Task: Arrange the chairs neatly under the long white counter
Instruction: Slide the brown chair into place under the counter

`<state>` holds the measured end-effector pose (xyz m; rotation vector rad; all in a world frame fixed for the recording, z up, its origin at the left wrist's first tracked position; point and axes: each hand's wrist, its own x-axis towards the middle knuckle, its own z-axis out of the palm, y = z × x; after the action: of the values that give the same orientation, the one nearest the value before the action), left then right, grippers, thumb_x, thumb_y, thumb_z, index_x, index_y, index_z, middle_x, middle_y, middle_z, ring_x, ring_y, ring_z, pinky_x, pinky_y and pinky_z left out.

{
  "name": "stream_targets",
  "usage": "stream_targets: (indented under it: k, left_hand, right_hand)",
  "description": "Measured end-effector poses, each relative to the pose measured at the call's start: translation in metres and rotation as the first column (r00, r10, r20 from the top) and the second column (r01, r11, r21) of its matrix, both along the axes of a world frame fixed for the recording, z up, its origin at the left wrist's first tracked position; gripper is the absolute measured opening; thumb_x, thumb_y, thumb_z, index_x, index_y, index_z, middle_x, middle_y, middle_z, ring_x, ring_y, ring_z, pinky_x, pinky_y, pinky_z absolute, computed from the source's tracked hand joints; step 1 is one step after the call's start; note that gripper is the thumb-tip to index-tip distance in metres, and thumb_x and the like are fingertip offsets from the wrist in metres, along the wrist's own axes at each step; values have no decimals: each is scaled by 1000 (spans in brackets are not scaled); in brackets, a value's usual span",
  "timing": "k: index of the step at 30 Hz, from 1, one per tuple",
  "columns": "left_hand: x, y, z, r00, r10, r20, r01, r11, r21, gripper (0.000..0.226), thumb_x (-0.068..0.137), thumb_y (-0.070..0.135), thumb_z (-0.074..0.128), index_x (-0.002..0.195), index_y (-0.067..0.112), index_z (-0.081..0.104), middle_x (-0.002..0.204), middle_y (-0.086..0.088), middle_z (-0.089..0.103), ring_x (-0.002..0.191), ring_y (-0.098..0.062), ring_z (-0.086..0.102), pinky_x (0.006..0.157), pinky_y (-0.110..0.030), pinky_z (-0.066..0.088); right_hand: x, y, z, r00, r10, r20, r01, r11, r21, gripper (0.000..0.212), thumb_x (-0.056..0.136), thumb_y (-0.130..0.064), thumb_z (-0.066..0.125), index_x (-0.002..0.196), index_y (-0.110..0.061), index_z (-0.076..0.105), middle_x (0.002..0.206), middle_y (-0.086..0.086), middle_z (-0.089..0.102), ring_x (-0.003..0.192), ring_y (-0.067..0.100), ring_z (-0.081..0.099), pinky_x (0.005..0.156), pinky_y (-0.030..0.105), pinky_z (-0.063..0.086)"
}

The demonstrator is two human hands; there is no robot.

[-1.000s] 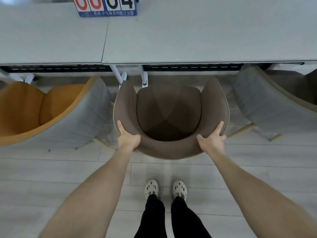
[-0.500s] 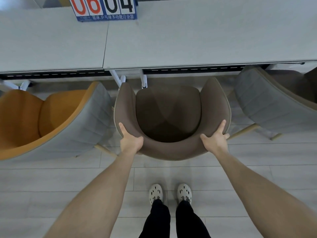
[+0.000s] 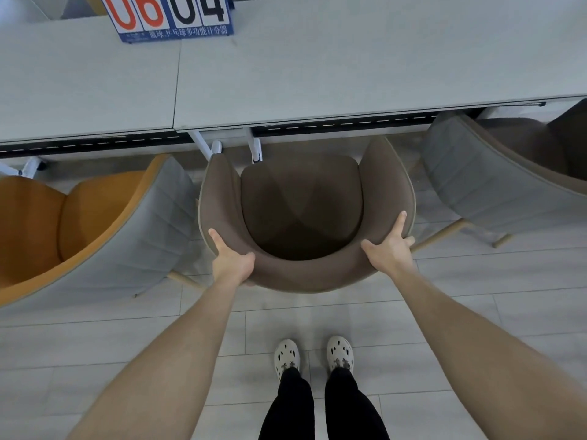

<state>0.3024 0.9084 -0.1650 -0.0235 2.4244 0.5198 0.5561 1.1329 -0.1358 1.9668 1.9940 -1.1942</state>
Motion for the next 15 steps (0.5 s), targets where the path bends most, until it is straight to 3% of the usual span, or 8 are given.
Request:
stream_targets:
  k: [5,8,15]
  left_hand:
    - [1,-1,4,1000,8,14,-8,1000,2,117,93,34,67,161,47,-27,131,-19,63,105,-41,69,96,-51,61]
    - [2,-1,5,999,30,36,-31,1000,7,118,92,29,66,160,49,-28,126,-17,63,97,-40,71,86,-48,65]
    - [4,-5,7,998,47,52,-47,999,9,120,90,28,68,160,49,-26,108,-11,56,94,-37,68,82,-49,66]
  right_hand:
    - [-2,-3,-1,1000,-28,-3,28,1000,-8,118,94,-42,73,164,-44,-22,157,21,23,81,26,53,83,39,49]
    - [0,-5,-2,1000,-22,5,22,1000,-4,118,95,-41,73,165,-43,-21,158,21,23,75,21,50,82,38,50]
    - [2,-5,-1,1000,-9,21,9,1000,-14,119,94,-42,74,164,-43,-22,159,21,22,72,16,46,82,38,50]
